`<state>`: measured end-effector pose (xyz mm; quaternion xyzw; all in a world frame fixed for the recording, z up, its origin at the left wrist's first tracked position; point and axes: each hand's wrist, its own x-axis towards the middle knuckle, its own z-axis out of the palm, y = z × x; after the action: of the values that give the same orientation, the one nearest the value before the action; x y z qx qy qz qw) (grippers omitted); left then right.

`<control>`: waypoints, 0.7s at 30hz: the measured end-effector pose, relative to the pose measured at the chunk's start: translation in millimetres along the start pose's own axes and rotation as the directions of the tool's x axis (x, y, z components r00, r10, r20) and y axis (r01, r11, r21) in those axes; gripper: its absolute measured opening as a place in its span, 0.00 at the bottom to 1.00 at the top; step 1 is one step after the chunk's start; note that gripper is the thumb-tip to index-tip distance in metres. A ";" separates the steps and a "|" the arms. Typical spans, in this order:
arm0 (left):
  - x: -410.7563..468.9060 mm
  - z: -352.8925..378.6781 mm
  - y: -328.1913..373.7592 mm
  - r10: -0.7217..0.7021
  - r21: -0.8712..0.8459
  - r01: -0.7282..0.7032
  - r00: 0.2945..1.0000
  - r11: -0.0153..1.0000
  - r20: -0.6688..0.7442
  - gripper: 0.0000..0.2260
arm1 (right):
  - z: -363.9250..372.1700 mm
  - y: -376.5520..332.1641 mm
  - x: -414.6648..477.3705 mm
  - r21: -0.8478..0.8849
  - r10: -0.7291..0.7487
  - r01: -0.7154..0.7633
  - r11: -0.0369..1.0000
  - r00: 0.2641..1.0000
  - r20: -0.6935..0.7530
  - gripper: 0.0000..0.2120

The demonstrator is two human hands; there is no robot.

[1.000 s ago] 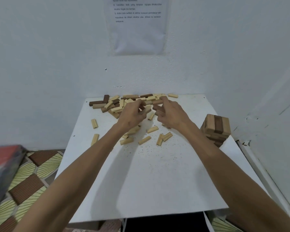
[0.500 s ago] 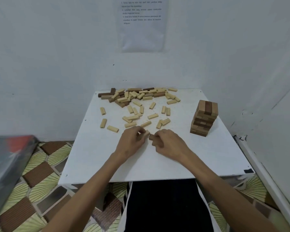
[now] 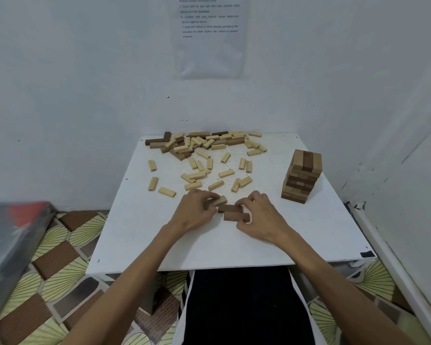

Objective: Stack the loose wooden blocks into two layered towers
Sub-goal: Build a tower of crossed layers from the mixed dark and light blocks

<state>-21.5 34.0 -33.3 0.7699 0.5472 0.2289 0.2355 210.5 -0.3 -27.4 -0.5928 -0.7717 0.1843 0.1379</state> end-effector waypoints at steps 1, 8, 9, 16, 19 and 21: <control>0.6 -2.0 3.0 0.003 -0.006 -0.003 0.999 1.000 0.043 0.19 | -0.7 0.4 2.0 0.020 -0.007 0.007 1.000 1.000 0.015 0.24; -3.2 -13.1 5.6 0.008 -0.104 0.016 0.975 0.994 0.220 0.24 | 0.4 10.9 11.2 0.108 0.049 -0.041 0.993 0.996 -0.073 0.30; -4.4 -14.2 2.2 0.016 -0.096 0.008 0.967 0.995 0.254 0.29 | 0.1 13.4 10.3 0.140 0.034 -0.029 0.990 0.999 -0.028 0.31; -2.3 -15.0 -14.8 0.120 -0.106 -0.092 0.946 0.990 0.301 0.41 | 1.4 19.0 6.8 0.268 -0.071 0.045 0.962 0.994 0.088 0.47; -0.7 -10.7 -16.3 0.125 -0.153 -0.090 0.963 0.984 0.240 0.43 | 7.7 22.1 9.8 0.347 -0.031 0.017 0.938 0.999 0.036 0.47; -1.6 -9.0 -20.4 0.123 -0.120 -0.106 0.982 0.987 0.142 0.42 | 7.1 23.7 11.3 0.384 -0.023 0.003 0.924 0.999 0.047 0.47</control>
<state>-42.4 39.4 -38.9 0.8007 0.4690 0.2143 0.3049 225.0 15.2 -44.5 -0.5446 -0.7279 0.3455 0.2329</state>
